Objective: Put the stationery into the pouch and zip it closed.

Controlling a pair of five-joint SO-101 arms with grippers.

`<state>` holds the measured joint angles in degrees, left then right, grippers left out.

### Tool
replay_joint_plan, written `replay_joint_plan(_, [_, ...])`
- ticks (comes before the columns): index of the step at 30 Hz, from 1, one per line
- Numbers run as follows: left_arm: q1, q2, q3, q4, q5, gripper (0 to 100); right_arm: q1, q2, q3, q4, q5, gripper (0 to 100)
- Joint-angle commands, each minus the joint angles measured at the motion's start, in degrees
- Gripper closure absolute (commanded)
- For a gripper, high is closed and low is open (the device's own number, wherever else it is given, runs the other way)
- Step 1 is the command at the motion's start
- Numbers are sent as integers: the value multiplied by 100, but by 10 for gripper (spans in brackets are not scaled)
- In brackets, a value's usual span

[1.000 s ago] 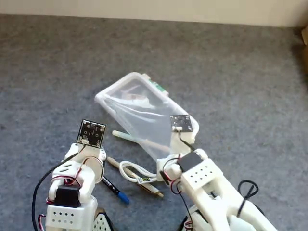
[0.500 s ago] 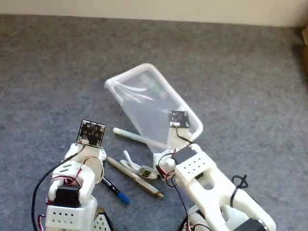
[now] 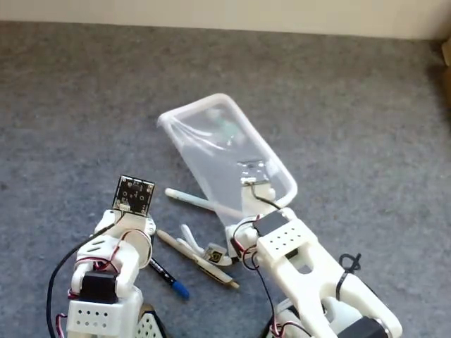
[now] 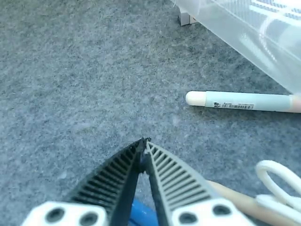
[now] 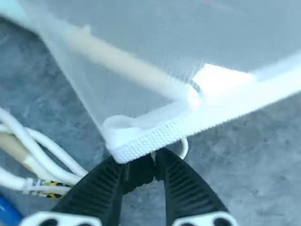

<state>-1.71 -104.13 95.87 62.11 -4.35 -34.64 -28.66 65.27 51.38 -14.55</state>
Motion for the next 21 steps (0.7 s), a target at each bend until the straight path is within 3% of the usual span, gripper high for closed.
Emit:
replay_joint_plan(1, [-31,-22,127,-114,44,993,127,180,-268,180,835,995])
replay_joint_plan(9, [-31,-22,127,-114,44,993,1042,180,-1684,1833,2822,995])
replay_joint_plan(14, [-31,-22,127,-114,44,993,1376,180,-2273,2316,4000,995])
replay_joint_plan(21, [-31,-22,127,-114,44,993,1508,180,-2536,2738,3798,995])
